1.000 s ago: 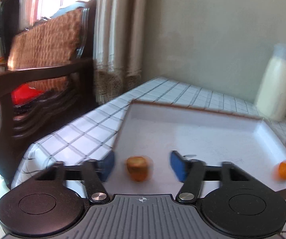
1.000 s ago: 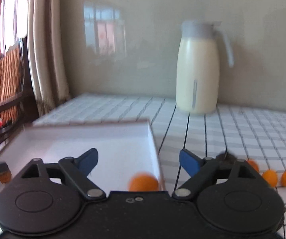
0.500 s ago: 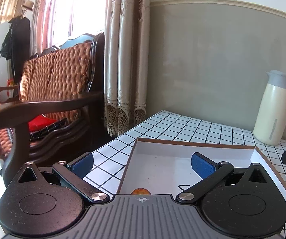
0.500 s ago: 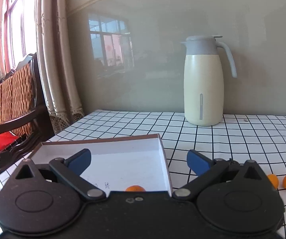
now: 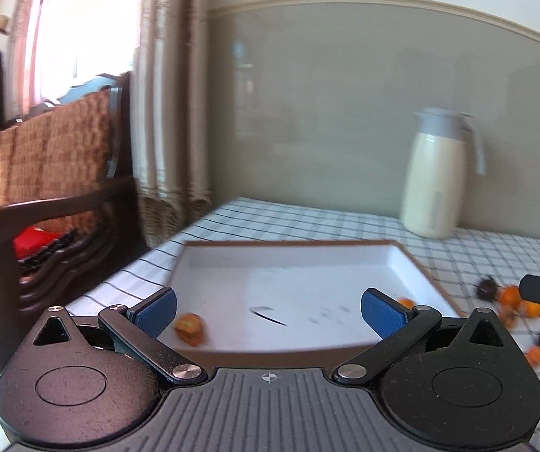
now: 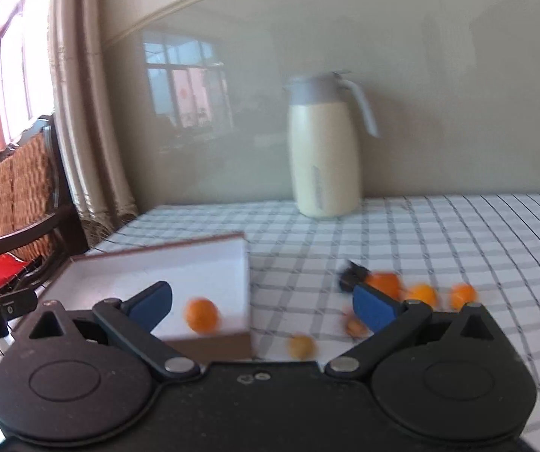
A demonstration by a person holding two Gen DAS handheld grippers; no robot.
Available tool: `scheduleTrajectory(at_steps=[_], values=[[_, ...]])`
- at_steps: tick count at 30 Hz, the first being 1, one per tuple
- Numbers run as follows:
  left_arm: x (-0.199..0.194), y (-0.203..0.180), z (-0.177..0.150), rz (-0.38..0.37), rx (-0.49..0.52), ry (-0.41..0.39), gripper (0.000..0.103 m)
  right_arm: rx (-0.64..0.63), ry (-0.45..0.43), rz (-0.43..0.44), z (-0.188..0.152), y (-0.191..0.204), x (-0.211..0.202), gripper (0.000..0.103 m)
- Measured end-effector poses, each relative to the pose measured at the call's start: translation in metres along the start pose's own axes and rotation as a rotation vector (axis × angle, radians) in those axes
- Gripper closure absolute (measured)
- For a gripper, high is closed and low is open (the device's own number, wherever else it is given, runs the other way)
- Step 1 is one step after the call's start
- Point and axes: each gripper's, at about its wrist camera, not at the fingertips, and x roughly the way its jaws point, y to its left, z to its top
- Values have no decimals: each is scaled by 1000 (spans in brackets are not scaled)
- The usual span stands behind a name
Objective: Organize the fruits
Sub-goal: 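Move both tools back toward the remaining fruits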
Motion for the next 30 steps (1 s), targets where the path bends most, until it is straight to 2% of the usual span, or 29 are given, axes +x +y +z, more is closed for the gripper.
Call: scheduleTrajectory(at_steps=[7,13,21,25,27,30], values=[[-14,-50,-17,-129,51,24,0,90,5,-101,-21,-55,-32,9],[-20,-92,-31,-218,100,52,0,114,21,-155,-34,-80,-44,14],[-20,-129,-46,-294,132,86,0,139,36,-163,-43,-97,-48,26],[-18,-148,-51,-319,161,91,0,139,54,-162,-45,-100,-47,37],[-16,-157,-53,-332,179,96,8,137,63,-163,-46,-102,-45,41],[-12,-172,-57,-351,200,117,12,138,69,-160,-47,-105,-43,44]])
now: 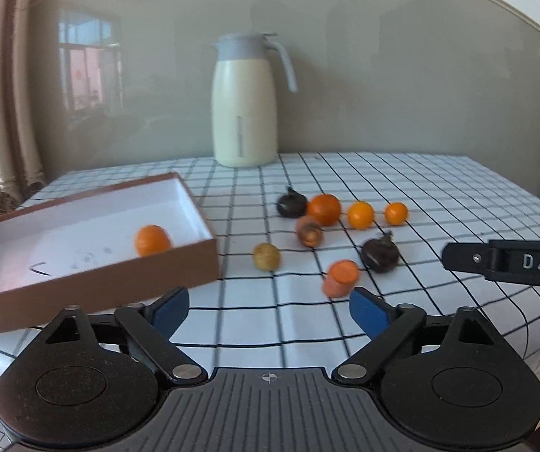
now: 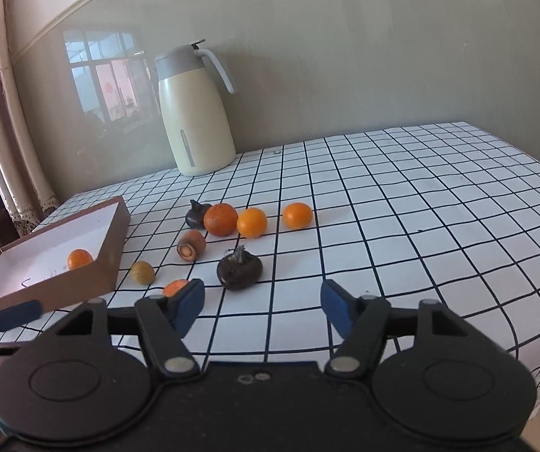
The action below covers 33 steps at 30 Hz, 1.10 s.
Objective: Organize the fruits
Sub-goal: 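Move both tools back toward the remaining fruits, then grasp a carrot slice with the left tool while the right tool grasps a dark mangosteen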
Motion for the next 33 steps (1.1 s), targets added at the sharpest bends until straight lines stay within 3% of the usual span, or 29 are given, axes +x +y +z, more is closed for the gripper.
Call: scheduleTrajectory(at_steps=[3,14,17,23,29,33], values=[[7,-10,-1,-7,10,10,22,4,6,5,1,-4,4,54],[32,-35,0,-40,24,34,38,23,12,18,6,-20,15,63],[38,-41,2,-41,27,31,41,22,18,23,6,-21,18,64],[55,-48,2,-44,13,45,61,27,20,28,6,-24,23,64],[62,-49,2,-35,5,41,61,31,24,30,5,-25,27,64],[66,-50,0,-42,12,38,74,31,31,36,4,-24,31,64]])
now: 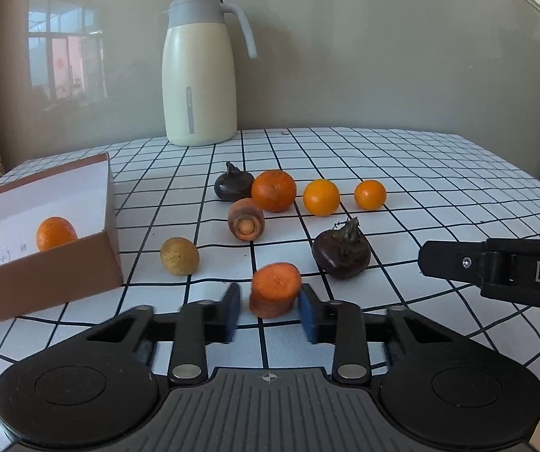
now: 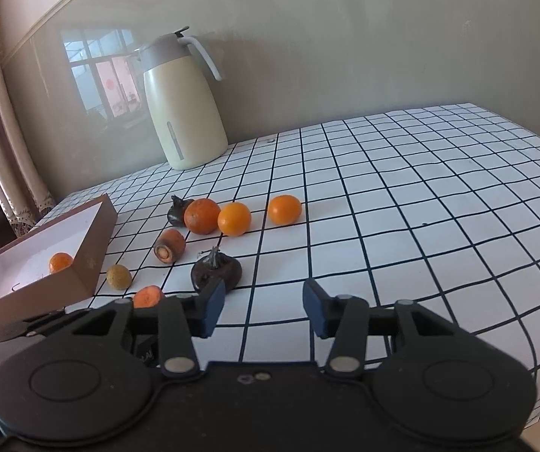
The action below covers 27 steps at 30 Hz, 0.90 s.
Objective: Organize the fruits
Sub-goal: 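Grasp a carrot slice with the left tool while the right tool grasps a dark mangosteen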
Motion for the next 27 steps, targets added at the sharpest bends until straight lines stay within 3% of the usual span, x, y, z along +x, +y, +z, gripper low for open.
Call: scheduleTrajectory(at_steps=[27], values=[[-13,58,-18,97,-41,-43,75,-65,16,26,9,34,49,63]])
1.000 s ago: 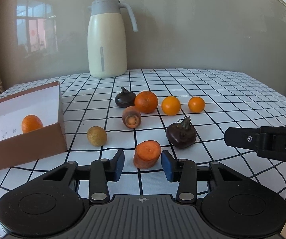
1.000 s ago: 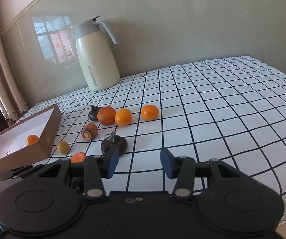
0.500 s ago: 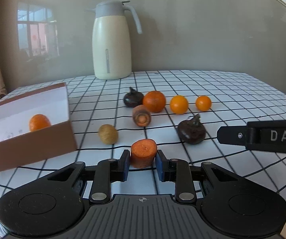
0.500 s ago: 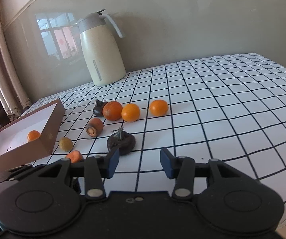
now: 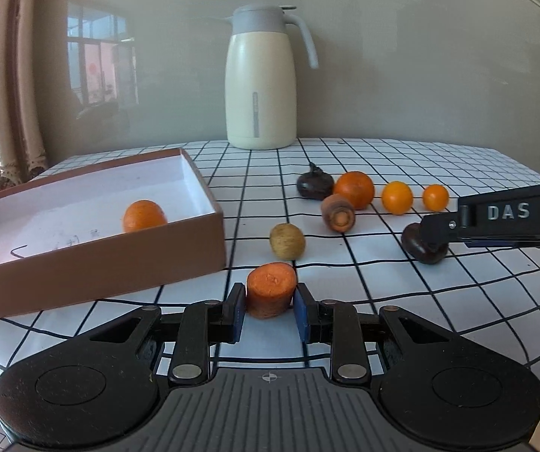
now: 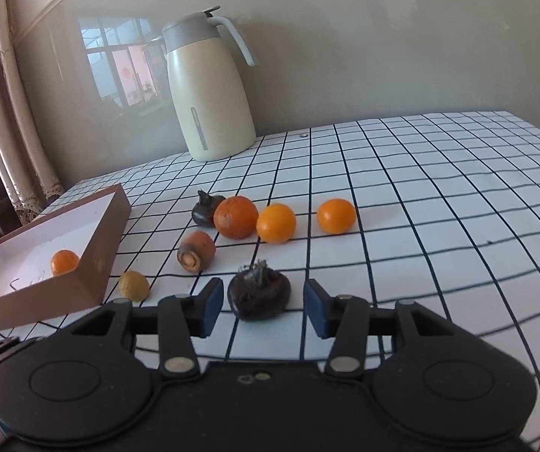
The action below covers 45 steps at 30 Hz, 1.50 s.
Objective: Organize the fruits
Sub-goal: 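Grasp a carrot slice with the left tool while the right tool grasps a dark mangosteen, then carry the carrot slice and mangosteen over the tray with both tools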
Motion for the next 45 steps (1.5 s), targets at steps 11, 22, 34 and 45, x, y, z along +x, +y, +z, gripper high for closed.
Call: scheduleTrajectory(at_steps=[11,22,34,45], values=[[1,0,-3,8,6,-18,75,-33,18,-32,-2,8,20,56],[1,-2,-4,28,-9,-29,75,-62,4,-49,-5,12,22,68],[1,2,-2,12,-38,-13,75,-43,10,-25,-13,12,7,68],[-13,9,-5,-6,-43,-2,75,-41,16,-2,-24,20,-18,68]])
